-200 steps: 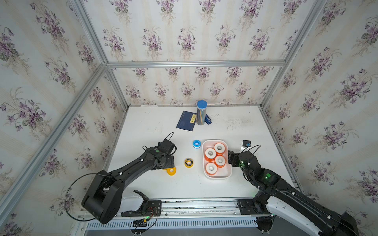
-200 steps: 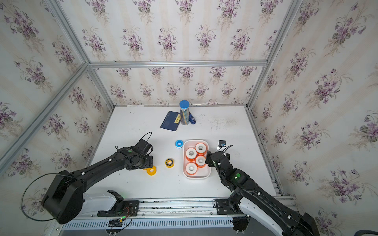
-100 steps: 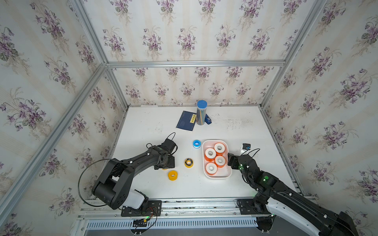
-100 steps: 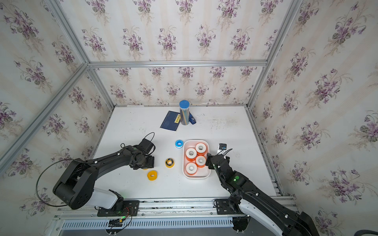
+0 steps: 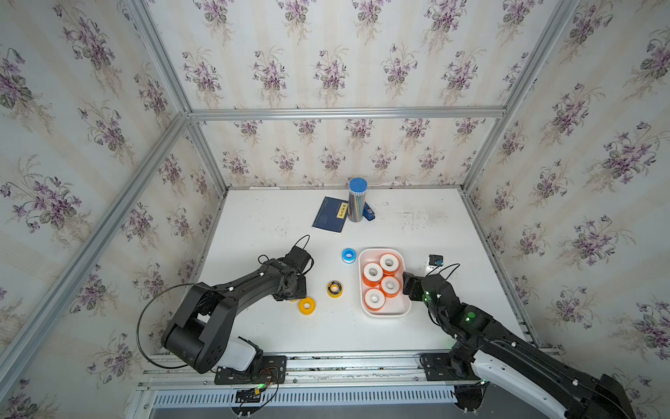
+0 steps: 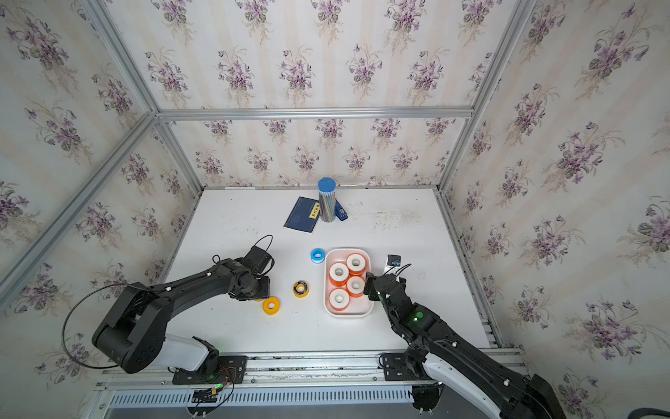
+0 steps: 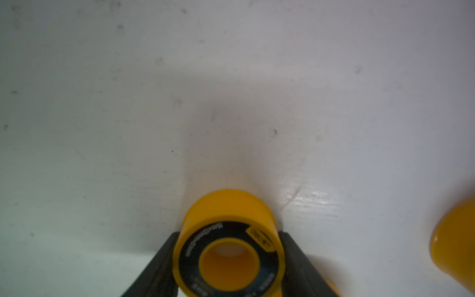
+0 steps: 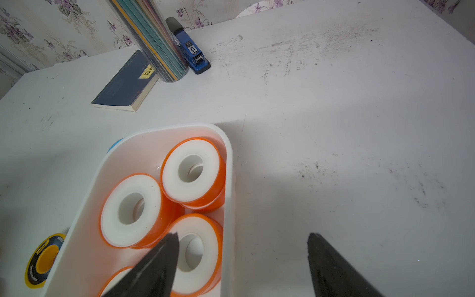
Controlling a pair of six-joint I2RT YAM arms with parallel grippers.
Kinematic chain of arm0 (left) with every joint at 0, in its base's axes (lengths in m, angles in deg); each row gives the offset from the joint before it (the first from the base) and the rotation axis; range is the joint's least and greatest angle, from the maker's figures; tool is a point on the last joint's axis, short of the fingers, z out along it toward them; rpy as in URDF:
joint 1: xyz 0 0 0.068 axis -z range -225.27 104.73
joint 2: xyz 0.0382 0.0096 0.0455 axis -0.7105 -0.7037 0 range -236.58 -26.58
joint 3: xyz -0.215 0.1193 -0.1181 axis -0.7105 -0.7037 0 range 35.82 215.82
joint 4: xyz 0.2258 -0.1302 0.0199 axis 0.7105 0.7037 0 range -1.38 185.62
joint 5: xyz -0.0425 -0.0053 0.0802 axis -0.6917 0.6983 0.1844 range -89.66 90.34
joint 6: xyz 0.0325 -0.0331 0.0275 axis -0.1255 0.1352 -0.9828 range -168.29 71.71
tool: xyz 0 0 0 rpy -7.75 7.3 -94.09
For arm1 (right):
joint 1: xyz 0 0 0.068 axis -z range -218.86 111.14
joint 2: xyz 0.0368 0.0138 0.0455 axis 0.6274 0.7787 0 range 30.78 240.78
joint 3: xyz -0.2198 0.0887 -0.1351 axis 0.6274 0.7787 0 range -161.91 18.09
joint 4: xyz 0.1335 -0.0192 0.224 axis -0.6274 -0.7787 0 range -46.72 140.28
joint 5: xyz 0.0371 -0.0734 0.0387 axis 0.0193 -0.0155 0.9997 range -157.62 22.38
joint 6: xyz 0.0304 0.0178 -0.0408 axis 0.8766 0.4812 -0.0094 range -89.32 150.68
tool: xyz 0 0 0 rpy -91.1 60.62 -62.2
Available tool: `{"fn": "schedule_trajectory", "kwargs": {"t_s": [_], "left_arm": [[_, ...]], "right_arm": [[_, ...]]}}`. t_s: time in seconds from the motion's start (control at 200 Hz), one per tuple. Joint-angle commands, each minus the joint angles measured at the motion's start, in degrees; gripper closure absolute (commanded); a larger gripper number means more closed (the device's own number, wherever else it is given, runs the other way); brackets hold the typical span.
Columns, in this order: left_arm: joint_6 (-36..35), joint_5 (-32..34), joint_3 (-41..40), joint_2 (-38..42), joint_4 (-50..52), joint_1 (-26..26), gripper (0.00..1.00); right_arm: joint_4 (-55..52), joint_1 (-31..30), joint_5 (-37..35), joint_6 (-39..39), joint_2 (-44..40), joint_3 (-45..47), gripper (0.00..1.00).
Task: Put the sealing tape into the storage box
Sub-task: Pick up the sealing tape at the center of the board, then place the sealing tape in the storage box.
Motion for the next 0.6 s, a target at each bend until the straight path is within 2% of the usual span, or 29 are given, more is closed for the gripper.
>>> {"fn": "schedule_trajectory", "kwargs": {"t_s": [0.0, 0.12, 0.315, 0.46, 0.595], "left_arm": [[-1.00, -0.61, 1.06, 1.12, 1.83, 0.00, 0.50], [-1.47, -1.44, 2.79, 1.66, 4.04, 0.23, 0.51], [-1.78, -4.56, 5.80, 8.17, 6.04, 2.75, 0.56], [-0.95, -2.93, 11.99, 8.54, 9.07, 9.48, 0.56], [-0.56, -1.50, 21.24, 3.45, 11.61, 17.96, 0.56]], "right_arm": [[1.30, -0.10, -0.16, 0.40, 0.05, 0.17, 0.18], [1.62, -0.05, 0.00, 0.40, -0.15, 0.32, 0.18], [1.96, -0.06, -0.10, 0.55, -0.14, 0.53, 0.20], [2.14, -0.10, -0.05, 0.55, 0.03, 0.64, 0.20], [1.58, -0.05, -1.08, 1.27, -0.13, 0.55, 0.20]]}}
